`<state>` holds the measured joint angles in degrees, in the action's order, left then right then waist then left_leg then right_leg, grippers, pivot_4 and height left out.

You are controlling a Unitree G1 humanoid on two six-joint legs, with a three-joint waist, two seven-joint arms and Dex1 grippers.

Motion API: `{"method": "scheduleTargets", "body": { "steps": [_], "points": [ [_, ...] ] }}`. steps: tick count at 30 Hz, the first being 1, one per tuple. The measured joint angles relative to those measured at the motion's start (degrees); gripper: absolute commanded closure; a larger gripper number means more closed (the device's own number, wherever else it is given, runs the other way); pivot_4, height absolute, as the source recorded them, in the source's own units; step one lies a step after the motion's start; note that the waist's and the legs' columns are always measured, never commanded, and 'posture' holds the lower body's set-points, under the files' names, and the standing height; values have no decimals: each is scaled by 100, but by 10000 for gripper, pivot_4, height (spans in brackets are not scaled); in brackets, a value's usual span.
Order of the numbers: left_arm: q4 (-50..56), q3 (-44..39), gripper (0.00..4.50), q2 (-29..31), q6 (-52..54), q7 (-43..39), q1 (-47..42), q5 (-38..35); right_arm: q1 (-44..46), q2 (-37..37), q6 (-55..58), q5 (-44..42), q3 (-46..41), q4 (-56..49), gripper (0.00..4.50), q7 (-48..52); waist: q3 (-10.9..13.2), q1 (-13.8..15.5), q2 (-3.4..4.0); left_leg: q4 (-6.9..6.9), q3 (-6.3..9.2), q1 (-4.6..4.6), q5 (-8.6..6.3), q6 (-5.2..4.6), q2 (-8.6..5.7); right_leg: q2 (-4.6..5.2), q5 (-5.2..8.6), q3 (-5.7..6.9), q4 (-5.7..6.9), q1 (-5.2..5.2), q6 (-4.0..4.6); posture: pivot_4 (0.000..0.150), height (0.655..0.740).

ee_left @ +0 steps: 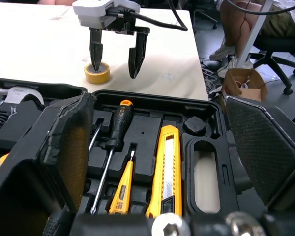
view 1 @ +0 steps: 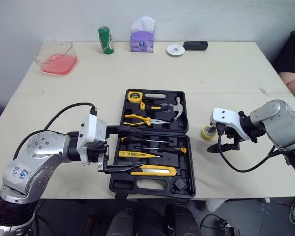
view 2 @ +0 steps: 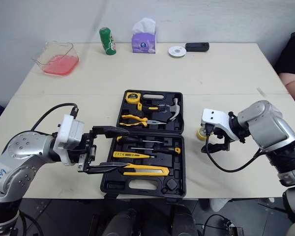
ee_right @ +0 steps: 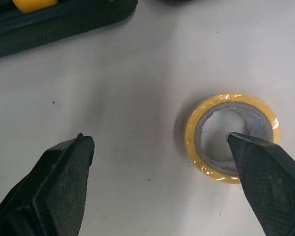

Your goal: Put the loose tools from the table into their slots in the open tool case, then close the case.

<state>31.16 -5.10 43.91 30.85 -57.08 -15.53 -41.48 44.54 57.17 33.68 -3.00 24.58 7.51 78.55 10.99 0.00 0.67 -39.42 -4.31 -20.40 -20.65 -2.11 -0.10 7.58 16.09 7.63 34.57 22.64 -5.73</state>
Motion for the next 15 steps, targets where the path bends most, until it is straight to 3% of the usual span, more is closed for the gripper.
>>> {"method": "scheduleTargets", "body": {
  "steps": [7,10,14,15],
  "points": [
    [2,-4,356,1,28,-23,-4,-36,126,-179,-56,283,0,215,0,94,0,-2,0,-1,0,0,0,0,0,-1,0,0,0,0,0,1500,7400],
    [2,12,0,0,20,-50,2,-29,173,-287,-278,437,0,394,8714,67,0,-2,0,-3,0,0,0,0,0,-1,0,0,0,-1,0,1500,7400],
    [2,85,0,-14,21,-44,2,-24,165,-326,-393,535,0,452,28997,82,0,-2,0,-4,1,-2,0,0,0,-2,0,0,1,0,0,1500,7400],
    [2,101,0,-14,21,-39,3,-24,158,-326,-393,536,0,442,32243,91,0,-3,0,-4,1,-1,0,0,0,-2,0,0,1,0,0,1500,7400]
  ]
}}
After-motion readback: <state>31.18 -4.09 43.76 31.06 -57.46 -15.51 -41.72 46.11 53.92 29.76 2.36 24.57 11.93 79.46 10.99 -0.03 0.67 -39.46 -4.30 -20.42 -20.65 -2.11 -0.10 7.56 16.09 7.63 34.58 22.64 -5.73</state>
